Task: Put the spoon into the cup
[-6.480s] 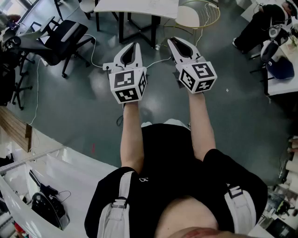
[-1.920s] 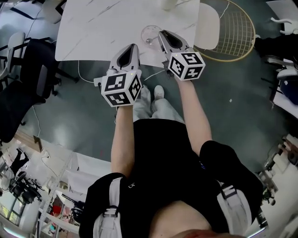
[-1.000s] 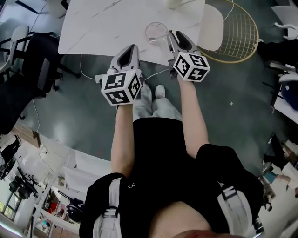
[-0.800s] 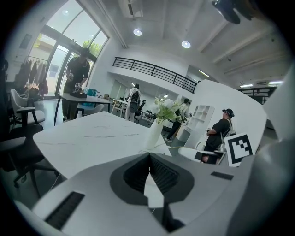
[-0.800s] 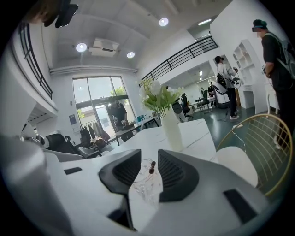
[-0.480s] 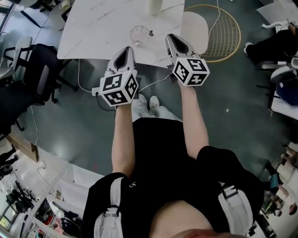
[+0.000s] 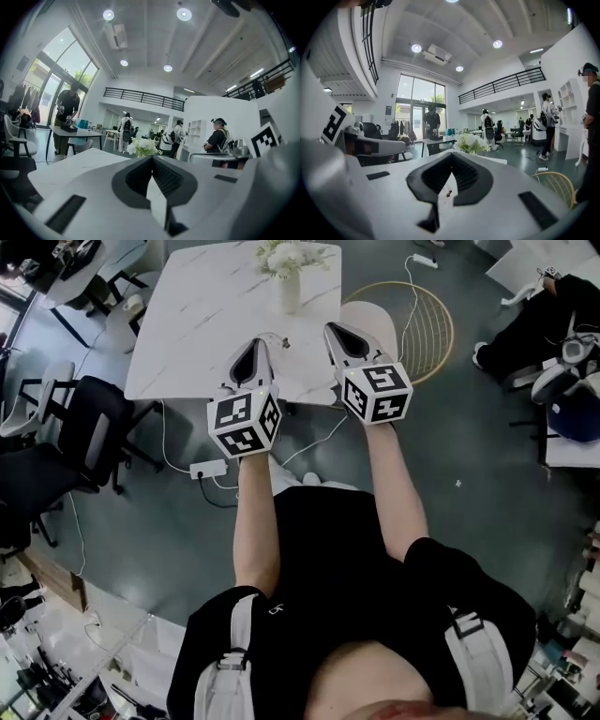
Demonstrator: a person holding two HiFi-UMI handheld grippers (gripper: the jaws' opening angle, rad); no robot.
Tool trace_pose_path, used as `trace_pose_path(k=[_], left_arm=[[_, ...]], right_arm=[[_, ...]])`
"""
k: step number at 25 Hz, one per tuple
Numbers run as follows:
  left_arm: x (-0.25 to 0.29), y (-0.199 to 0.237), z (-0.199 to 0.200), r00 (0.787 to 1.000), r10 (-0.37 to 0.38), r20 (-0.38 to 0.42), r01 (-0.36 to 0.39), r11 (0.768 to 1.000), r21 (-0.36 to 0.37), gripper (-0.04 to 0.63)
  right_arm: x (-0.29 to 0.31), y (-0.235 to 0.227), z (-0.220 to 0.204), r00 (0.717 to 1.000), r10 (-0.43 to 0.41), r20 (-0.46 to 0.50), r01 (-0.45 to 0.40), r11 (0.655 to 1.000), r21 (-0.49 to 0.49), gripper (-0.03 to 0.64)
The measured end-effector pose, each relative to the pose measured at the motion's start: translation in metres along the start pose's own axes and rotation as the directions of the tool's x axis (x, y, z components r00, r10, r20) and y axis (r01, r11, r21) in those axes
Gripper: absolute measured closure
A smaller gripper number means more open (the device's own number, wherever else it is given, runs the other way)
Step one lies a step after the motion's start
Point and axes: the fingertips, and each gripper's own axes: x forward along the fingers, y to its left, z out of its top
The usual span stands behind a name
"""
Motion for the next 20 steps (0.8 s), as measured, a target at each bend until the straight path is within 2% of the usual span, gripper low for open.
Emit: trace_pose_path(k=[4,9,20], left_arm=[[0.003,-0.012,0.002,1.0,-0.006,-0.006,0.006,1.0,0.017,0.58],[-0.001,-0.004,0.006,1.0,0.021,-0.008,-0.02,0.999,0.027,0.58],[-0.017,0.015,0.007,0.998,0.066,-0.006,-0.066,0.997,0.034,0.58]], right_arm=[[-0.01,-0.008,0.012,0.999,-0.016,0.036,0.016,1.0,-0.003,0.61],[-0.01,-0.01,0.022,0.997,-0.023,0.067,0.024,1.0,-0.004,0.611],[-0.004,0.013,0.027,0.993,0.04,0.107,-0.041,0.999,0.004,0.611]])
